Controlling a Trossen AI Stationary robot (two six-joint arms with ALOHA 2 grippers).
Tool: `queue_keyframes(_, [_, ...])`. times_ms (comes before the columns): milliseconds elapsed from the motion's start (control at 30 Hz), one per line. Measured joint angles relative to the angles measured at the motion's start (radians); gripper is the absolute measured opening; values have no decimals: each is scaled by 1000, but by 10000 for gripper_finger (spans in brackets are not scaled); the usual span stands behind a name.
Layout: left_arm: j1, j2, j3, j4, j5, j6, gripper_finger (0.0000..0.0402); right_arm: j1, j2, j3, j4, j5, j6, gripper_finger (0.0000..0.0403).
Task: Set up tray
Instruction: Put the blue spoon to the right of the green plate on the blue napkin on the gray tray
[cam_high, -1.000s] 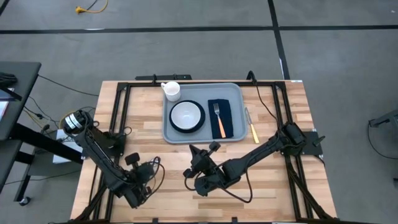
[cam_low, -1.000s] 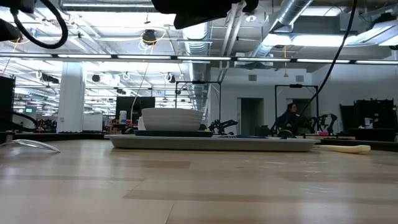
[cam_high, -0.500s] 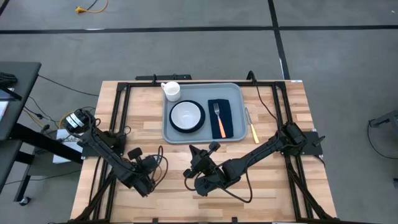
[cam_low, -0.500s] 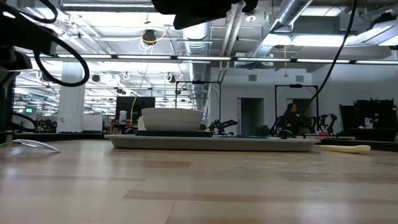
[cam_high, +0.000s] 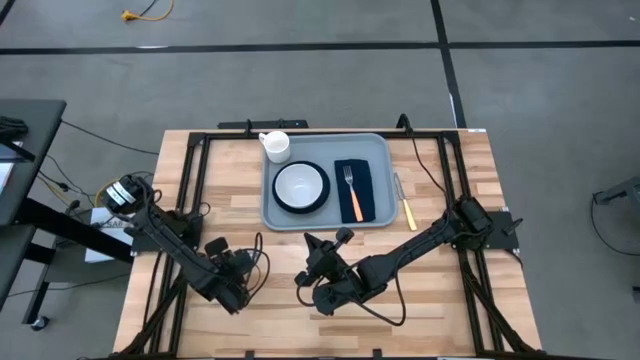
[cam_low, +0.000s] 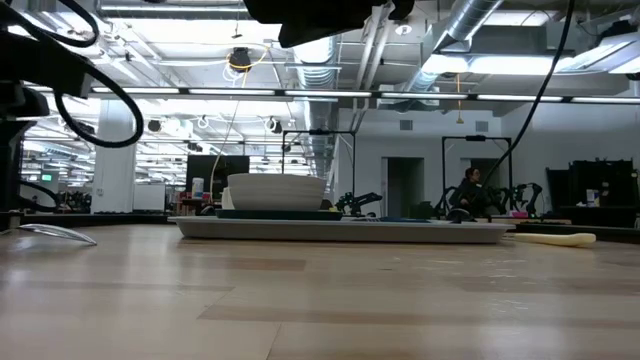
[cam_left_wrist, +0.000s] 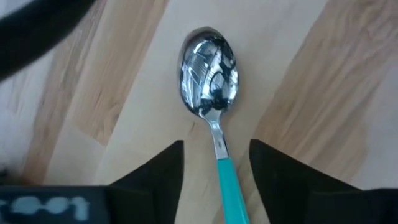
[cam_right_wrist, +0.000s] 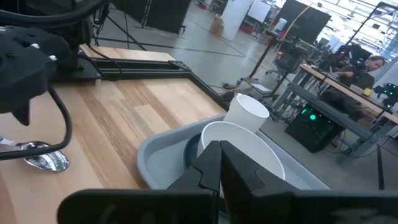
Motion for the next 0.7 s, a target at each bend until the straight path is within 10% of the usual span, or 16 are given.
queue_keyframes(700, [138,-18,-173,227,139,128,194,0,0,0,-1,-40,-15,0])
